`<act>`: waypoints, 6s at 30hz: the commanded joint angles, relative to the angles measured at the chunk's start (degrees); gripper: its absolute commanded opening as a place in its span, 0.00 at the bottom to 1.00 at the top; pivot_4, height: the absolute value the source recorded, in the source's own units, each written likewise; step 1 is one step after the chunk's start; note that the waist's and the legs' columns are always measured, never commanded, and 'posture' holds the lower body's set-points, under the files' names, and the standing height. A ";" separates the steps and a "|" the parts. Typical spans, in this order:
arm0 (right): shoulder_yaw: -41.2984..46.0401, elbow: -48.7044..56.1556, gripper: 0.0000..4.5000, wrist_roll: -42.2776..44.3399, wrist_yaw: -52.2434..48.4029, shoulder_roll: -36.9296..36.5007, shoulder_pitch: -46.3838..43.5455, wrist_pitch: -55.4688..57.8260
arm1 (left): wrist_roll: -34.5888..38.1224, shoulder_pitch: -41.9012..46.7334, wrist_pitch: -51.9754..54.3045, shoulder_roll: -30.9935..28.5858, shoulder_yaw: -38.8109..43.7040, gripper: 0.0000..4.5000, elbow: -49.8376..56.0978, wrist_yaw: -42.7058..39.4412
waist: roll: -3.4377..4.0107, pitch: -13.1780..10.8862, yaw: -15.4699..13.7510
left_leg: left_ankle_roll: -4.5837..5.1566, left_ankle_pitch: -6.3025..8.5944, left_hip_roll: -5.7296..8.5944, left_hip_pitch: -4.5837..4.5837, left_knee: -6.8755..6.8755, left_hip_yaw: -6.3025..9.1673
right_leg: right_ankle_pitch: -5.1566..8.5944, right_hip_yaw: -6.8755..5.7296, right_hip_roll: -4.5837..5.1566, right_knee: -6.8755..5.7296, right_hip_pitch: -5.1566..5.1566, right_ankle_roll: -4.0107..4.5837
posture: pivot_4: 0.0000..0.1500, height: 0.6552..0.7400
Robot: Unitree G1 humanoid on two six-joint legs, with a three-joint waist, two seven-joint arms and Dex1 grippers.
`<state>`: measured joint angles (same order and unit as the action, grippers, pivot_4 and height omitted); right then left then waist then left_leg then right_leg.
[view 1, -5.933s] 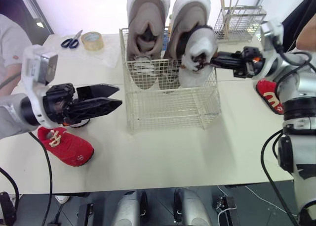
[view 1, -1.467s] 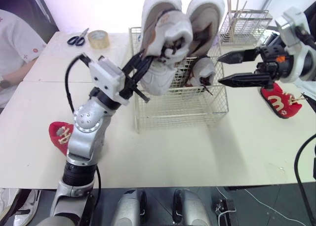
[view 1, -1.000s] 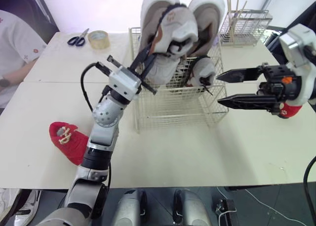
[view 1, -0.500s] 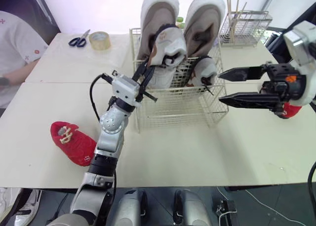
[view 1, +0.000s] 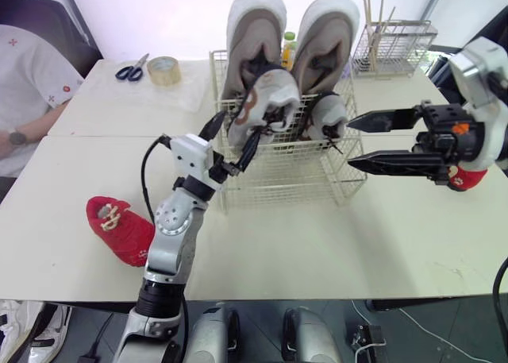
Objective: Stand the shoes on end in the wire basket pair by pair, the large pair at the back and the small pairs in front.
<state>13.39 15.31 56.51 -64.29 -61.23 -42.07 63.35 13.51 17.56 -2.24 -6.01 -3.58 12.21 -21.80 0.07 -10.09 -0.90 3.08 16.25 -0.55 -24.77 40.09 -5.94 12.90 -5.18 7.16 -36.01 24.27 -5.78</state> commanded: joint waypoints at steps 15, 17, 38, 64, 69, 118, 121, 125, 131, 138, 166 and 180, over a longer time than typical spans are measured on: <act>-3.81 -3.83 1.00 -2.07 -3.57 2.35 -3.20 -5.85 | 14.74 -4.86 27.94 -11.08 12.10 0.80 20.61 5.02 | 0.02 -0.03 0.41 | -0.01 0.02 -0.05 -0.06 -0.09 -0.01 | 0.02 0.03 -0.01 0.05 0.14 0.03 | 1.00 1.00; -3.97 -4.83 1.00 -2.66 -3.47 2.49 -3.89 -6.28 | 22.28 -2.92 33.80 -12.38 16.42 0.80 23.85 7.50 | 0.03 -0.03 0.39 | -0.04 0.00 -0.08 -0.07 -0.09 0.01 | 0.01 0.07 -0.03 0.02 0.16 0.02 | 1.00 1.00; 23.55 -24.42 1.00 -19.43 15.83 1.99 19.42 -24.01 | 68.82 1.10 51.71 -39.81 19.72 1.00 27.74 -2.97 | -0.04 -0.10 -0.85 | -0.39 -0.20 0.11 -0.08 -0.13 -0.12 | -0.02 0.15 -0.29 0.37 -0.05 -0.06 | 1.00 1.00; 16.42 -62.82 1.00 -38.01 30.68 15.54 16.40 -53.98 | 69.02 -0.96 49.45 -40.13 10.90 1.00 35.07 1.82 | 0.27 -0.07 0.41 | -0.64 -0.38 -0.04 0.46 -0.47 -0.23 | 0.09 0.41 -0.58 0.46 -0.34 -0.08 | 1.00 1.00; 14.61 -76.08 1.00 -40.19 33.75 15.13 8.50 -61.28 | 69.99 -1.62 49.13 -42.20 11.81 1.00 35.47 3.36 | 0.28 -0.07 0.53 | -0.65 -0.39 -0.04 0.48 -0.47 -0.23 | 0.09 0.41 -0.58 0.49 -0.39 -0.07 | 1.00 1.00; -3.60 -47.96 0.14 -26.30 -20.25 10.91 -48.97 -45.33 | 69.38 0.80 51.15 -60.14 33.37 1.00 4.02 -18.28 | 0.96 -0.95 2.99 | -1.06 -0.60 -0.26 0.41 -1.17 -0.32 | 0.19 0.35 -0.70 0.15 0.23 -0.08 | 1.00 1.00; -9.79 -35.73 0.14 -20.33 -26.35 10.33 -45.39 -37.34 | 68.37 1.99 52.64 -61.34 35.14 1.00 0.26 -20.20 | 0.89 -0.95 2.72 | -0.91 -0.51 -0.12 0.35 -0.95 -0.34 | 0.16 0.34 -0.49 0.06 0.24 -0.08 | 1.00 1.00; -21.11 -24.24 0.14 -12.47 -28.21 7.51 -40.62 -38.14 | 70.23 3.06 56.74 -62.60 38.13 1.00 -4.44 -21.99 | 0.74 -0.90 2.31 | -0.90 -0.49 -0.07 0.36 -0.96 -0.36 | 0.16 0.31 -0.38 0.04 0.28 -0.09 | 1.00 1.00; -33.36 -21.21 0.14 -8.13 -28.21 7.28 -42.82 -51.30 | 79.63 9.26 64.61 -61.43 34.36 1.00 -7.21 -24.10 | 0.41 -1.10 1.66 | -0.97 -0.52 -0.08 0.31 -0.96 -0.39 | 0.17 0.31 -0.37 -0.07 0.41 -0.09 | 1.00 1.00; -42.88 -25.44 0.14 -7.62 -28.21 8.49 -47.44 -63.27 | 89.05 16.71 72.39 -58.35 21.57 1.00 -3.79 -21.44 | 0.10 -1.17 1.83 | -0.98 -0.53 -0.07 0.31 -0.93 -0.38 | 0.16 0.33 -0.35 -0.09 0.40 -0.09 | 1.00 1.00; -48.81 -25.19 0.13 -7.37 -28.21 2.75 -48.84 -67.59 | 87.49 24.29 78.59 -49.51 12.19 0.12 -3.51 -25.03 | -0.03 -1.24 1.69 | -0.99 -0.56 -0.08 0.31 -0.87 -0.34 | 0.16 0.32 -0.37 -0.13 0.39 -0.09 | 1.00 1.00; -19.76 -37.50 0.82 -3.99 -13.31 -1.73 -31.90 -31.62 | 93.29 11.23 63.40 -41.82 23.18 0.11 2.82 -12.49 | -0.19 -1.18 1.31 | -1.00 -0.55 -0.05 0.29 -0.87 -0.19 | 0.16 0.29 -0.17 0.02 0.27 -0.05 | 1.00 1.00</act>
<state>-13.91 -25.56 44.47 -81.87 -61.37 -76.56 20.81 105.08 28.85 63.75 -48.03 16.40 13.38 -34.60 -0.12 -11.27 0.41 2.08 15.71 -0.61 -24.49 39.19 -6.07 13.06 -4.93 7.04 -35.94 24.51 -5.82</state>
